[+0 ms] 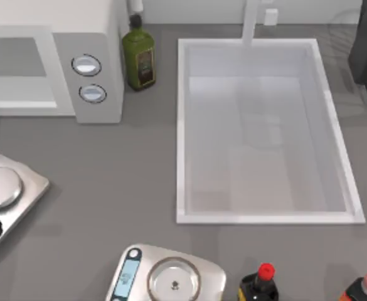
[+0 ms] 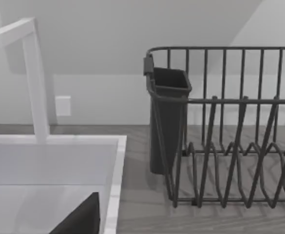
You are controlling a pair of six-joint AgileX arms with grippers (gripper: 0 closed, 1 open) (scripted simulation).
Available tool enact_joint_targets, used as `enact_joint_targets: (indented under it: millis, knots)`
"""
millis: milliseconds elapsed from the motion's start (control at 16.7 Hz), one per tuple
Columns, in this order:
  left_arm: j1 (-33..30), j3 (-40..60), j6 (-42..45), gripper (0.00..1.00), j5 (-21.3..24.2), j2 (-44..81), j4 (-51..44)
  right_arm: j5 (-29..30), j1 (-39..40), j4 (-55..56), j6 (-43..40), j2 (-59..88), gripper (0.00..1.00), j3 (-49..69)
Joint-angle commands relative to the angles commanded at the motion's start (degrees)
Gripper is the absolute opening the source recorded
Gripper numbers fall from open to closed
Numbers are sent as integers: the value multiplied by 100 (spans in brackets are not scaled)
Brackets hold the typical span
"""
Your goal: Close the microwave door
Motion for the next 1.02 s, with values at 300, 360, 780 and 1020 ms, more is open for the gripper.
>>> enact_joint_targets:
  millis: [300, 360, 780, 1020]
  knots:
    - [643, 253, 16, 0, 645, 1023, 744, 0, 0, 0, 0, 0, 100, 0]
    - [763, 300, 19, 0, 765, 1212, 881, 0, 0, 0, 0, 0, 100, 0]
    - [961, 361, 27, 0, 968, 1527, 1119, 0, 0, 0, 0, 0, 100, 0]
    - [924, 256, 21, 0, 929, 1101, 816, 0, 0, 0, 0, 0, 100, 0]
